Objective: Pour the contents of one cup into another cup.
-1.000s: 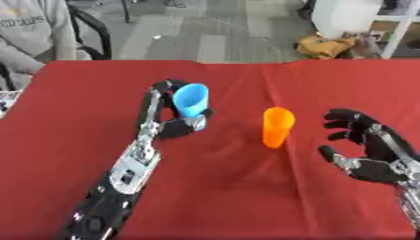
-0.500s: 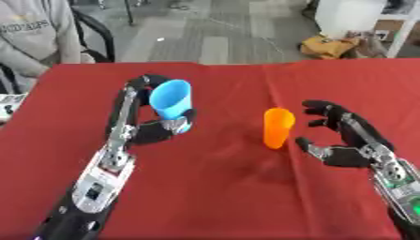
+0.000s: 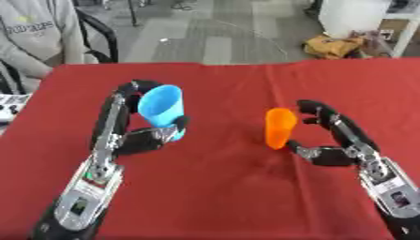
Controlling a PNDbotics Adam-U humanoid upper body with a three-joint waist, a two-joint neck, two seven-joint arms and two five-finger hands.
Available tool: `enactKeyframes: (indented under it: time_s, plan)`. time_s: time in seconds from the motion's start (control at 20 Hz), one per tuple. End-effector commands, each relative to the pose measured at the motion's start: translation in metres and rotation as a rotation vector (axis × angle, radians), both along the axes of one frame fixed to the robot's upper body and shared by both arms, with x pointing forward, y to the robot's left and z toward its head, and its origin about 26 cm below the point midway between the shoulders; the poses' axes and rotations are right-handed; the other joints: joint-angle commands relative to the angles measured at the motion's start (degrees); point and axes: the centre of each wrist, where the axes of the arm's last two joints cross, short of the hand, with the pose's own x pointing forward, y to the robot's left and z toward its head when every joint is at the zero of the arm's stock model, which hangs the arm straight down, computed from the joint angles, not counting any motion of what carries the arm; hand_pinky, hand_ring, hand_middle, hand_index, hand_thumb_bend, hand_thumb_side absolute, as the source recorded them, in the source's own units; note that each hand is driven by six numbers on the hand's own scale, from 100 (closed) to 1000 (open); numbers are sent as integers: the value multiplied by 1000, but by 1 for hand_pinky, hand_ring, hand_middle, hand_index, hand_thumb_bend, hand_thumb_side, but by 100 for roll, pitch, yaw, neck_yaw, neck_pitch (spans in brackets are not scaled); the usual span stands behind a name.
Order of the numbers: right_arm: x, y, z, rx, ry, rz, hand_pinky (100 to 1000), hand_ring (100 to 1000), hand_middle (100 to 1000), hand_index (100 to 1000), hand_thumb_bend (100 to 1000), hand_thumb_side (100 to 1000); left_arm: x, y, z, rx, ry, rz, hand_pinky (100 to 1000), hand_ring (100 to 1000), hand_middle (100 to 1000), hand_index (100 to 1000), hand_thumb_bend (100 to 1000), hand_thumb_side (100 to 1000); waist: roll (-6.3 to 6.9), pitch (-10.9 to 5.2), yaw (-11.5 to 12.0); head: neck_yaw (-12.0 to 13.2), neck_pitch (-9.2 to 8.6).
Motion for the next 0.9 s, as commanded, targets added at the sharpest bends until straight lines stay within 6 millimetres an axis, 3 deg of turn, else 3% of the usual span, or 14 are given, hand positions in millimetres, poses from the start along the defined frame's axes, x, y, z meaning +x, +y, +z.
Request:
enactKeyframes:
  time_s: [0.05,0.9]
  plan:
    - [6,1,7,-11,-24,7,817,912,908,918,406,143,-3,0,11,-8,-34,-15,320,267,301,660,614,100,9,-72,28,-13,-30]
    - [15,14,4,21,7,11,797,894,886,914,392,100,-6,-6,6,-15,-12,-48,324,270,303,663,625,100,53,-36,235,-76,-85]
